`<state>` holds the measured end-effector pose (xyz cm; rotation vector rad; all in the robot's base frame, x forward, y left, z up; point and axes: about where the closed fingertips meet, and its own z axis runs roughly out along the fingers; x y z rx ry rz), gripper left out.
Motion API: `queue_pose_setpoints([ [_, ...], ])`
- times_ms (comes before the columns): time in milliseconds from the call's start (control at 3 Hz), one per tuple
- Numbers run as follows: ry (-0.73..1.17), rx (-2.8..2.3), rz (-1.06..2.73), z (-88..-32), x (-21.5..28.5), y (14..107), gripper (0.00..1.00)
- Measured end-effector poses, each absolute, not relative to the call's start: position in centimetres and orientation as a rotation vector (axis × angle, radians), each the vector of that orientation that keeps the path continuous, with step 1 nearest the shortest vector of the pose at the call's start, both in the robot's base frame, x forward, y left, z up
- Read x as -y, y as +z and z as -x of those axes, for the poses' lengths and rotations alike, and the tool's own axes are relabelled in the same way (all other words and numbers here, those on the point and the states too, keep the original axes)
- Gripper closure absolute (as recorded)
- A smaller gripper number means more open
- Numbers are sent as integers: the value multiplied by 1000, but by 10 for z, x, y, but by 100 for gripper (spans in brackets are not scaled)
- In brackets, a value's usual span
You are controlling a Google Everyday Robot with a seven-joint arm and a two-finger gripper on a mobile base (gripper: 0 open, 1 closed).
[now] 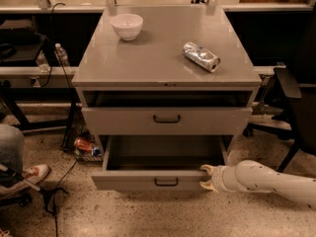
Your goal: Open middle drawer
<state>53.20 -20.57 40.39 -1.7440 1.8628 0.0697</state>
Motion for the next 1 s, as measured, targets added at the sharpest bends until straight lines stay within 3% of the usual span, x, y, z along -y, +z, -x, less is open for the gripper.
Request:
queue_pose_setpoints([
  [1000, 70, -1863, 1744, -532, 206, 404, 100],
])
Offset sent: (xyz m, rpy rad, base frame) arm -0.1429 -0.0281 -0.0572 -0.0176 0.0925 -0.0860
